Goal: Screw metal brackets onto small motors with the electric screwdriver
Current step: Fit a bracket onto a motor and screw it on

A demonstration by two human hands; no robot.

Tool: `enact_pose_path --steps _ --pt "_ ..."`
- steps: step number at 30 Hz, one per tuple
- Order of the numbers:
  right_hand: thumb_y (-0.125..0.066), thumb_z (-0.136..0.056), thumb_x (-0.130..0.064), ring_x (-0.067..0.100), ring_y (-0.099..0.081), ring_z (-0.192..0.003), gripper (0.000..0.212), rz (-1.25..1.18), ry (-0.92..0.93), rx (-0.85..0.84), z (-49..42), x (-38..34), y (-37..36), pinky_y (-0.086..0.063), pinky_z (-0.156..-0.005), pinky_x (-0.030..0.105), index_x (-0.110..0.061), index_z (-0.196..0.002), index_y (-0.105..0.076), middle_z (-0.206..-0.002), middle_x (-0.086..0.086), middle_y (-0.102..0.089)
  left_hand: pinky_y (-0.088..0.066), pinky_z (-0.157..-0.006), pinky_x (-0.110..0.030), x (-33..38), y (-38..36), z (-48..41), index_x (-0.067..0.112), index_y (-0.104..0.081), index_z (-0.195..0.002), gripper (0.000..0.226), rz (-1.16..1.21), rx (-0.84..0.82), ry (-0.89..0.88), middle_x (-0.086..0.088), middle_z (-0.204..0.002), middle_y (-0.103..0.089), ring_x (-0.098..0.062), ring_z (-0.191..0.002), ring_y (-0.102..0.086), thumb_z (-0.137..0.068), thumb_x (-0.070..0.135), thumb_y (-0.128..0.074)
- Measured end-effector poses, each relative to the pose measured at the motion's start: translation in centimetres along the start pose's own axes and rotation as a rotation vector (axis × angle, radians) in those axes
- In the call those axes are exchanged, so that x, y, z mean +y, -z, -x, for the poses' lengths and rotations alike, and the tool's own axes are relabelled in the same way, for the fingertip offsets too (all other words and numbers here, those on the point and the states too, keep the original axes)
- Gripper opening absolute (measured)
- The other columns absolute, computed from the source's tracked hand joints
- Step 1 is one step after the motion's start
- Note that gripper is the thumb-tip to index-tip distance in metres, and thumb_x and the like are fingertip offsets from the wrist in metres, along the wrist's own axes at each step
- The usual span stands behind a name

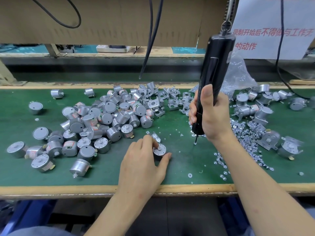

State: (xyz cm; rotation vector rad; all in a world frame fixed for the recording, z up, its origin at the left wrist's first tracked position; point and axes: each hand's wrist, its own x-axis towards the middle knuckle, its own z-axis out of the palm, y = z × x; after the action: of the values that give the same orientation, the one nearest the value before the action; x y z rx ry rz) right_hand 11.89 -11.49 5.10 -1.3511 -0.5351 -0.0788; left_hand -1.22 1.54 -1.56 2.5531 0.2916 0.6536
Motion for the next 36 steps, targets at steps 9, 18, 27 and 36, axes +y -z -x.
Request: enact_pose_path --steps 9,18,27,36 --pt "-0.057 -0.069 -0.092 0.022 -0.045 -0.038 0.076 0.026 0.0 0.005 -0.2 0.4 -0.3 -0.04 -0.047 0.028 -0.018 -0.058 -0.047 -0.049 0.001 -0.047 -0.038 -0.071 -0.028 0.1 0.3 0.0 0.026 -0.047 -0.093 0.026 0.019 -0.047 -0.009 0.012 -0.087 -0.053 -0.016 -0.083 -0.053 -0.075 0.039 -0.06" --pt "-0.06 -0.066 -0.091 0.02 -0.045 -0.04 0.065 0.022 -0.002 0.032 0.1 0.3 -0.5 -0.04 -0.046 0.029 -0.027 -0.056 -0.051 -0.051 0.0 -0.047 -0.04 -0.07 -0.026 0.1 0.1 0.1 0.026 -0.048 -0.094 0.033 0.038 -0.016 0.026 0.013 -0.086 -0.055 -0.013 -0.08 -0.056 -0.077 0.043 -0.071" --pt "-0.06 -0.067 -0.09 0.021 -0.045 -0.04 0.07 0.039 0.0 0.054 0.2 0.4 -0.5 -0.041 -0.046 0.031 -0.022 -0.059 -0.046 -0.051 0.003 -0.046 -0.045 -0.082 -0.037 -1.2 1.0 -0.9 0.034 -0.051 -0.129 0.041 0.039 -0.01 0.145 0.011 -0.123 -0.044 -0.018 -0.083 -0.059 -0.089 0.027 -0.058" --pt "-0.06 -0.067 -0.09 0.021 -0.047 -0.04 0.078 0.054 0.014 0.034 0.1 0.1 -0.8 -0.042 -0.046 0.033 -0.014 -0.062 -0.042 -0.052 0.004 -0.047 -0.052 -0.081 -0.039 -1.9 1.2 -1.7 0.048 -0.045 -0.14 0.046 -0.145 -0.158 0.052 0.015 -0.131 -0.046 -0.023 -0.099 -0.062 -0.097 0.033 -0.051"
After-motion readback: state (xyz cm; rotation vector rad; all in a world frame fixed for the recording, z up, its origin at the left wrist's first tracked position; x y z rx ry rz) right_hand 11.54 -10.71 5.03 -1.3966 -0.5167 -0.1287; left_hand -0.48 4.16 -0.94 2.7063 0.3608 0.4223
